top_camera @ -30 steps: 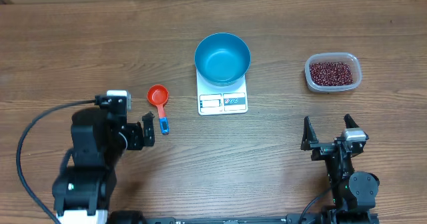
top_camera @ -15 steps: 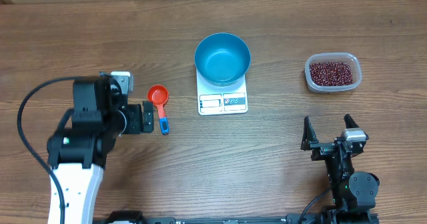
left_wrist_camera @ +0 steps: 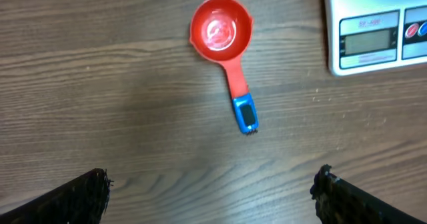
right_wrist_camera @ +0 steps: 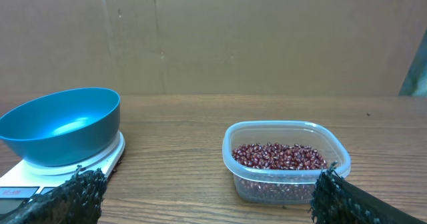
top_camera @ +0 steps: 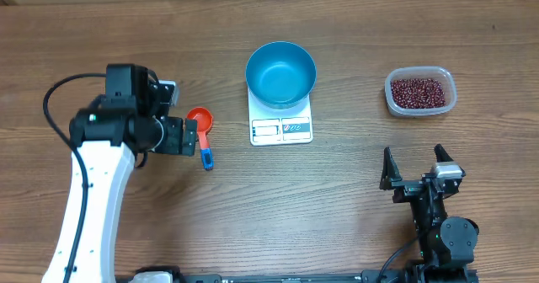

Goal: Scoop item into bowl and weigh 150g on scale

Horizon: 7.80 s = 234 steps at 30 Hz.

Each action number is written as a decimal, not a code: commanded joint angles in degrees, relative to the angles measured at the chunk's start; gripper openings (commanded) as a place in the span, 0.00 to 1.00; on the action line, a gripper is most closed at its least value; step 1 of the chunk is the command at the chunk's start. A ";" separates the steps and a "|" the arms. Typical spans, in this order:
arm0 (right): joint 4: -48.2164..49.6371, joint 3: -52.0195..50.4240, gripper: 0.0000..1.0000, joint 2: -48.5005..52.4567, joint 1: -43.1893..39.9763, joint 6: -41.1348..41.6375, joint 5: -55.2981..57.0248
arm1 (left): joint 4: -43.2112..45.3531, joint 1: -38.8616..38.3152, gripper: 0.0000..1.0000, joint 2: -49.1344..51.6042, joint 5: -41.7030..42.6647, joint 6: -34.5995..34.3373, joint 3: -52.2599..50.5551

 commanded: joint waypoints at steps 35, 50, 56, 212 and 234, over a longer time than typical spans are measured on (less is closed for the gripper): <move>0.33 -0.59 1.00 -0.59 0.11 -0.22 0.74 | -2.60 2.21 1.00 12.96 1.36 2.29 6.71; 0.33 -0.59 1.00 -0.59 0.11 -0.22 0.74 | -2.19 2.23 1.00 15.50 0.87 2.32 6.67; 0.33 -0.59 1.00 -0.59 0.11 -0.22 0.74 | -2.56 2.25 0.99 17.62 0.68 2.29 6.64; 0.33 -0.59 1.00 -0.59 0.11 -0.22 0.74 | -3.15 5.46 0.99 17.62 -0.59 0.17 6.62; 0.33 -0.59 1.00 -0.59 0.11 -0.22 0.74 | -1.22 5.46 1.00 18.99 -0.55 0.15 6.51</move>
